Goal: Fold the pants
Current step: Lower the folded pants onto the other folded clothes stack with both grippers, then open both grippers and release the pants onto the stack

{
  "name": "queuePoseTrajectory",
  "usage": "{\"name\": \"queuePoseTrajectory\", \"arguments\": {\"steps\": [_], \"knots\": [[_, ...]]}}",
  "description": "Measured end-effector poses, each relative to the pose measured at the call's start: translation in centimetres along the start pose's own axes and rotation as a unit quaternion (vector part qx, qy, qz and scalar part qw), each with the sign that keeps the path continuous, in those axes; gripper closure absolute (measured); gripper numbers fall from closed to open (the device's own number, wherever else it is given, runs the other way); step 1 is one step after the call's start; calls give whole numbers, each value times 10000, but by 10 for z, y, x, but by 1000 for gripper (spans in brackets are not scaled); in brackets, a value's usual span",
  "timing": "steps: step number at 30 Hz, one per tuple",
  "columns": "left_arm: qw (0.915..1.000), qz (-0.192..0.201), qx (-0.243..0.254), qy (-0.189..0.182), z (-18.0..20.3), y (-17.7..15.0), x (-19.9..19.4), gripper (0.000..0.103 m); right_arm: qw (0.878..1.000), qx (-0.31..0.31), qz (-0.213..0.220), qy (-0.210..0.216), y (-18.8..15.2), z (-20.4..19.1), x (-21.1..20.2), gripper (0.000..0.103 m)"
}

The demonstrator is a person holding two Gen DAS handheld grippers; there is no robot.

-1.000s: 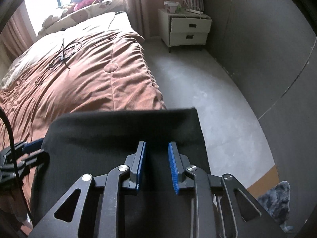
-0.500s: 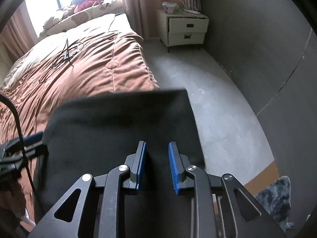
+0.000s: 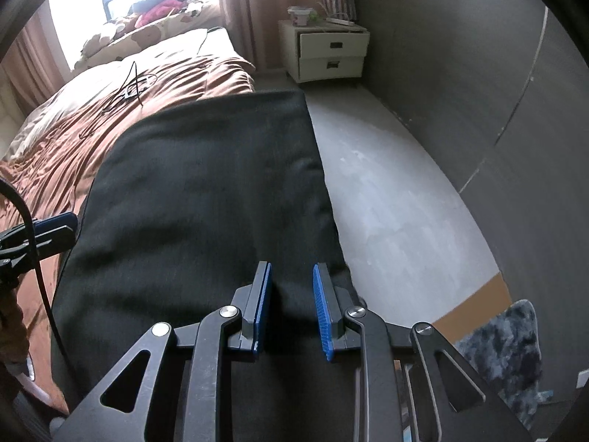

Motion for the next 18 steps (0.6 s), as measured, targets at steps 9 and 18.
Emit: {"name": "queuePoseTrajectory", "arguments": {"steps": [9,18], "knots": [[9995,-255,172,23,26,-41,-16,55,9987,-46,-263,-424,-24,-6,-2,82],[9984,-455,344,3,42,-75,-57,55,9989,272,-198,-335,-30,-24,-37,82]]}}
Point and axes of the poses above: each gripper's, at about its wrist camera, not at the fingertips, and x roughly the way its jaws point, z to its right, y to its top, the point moved 3 cm from there along x, roughly the way its jaws point, and after that the axes turned 3 degrees about -z, right-handed, at the moved point
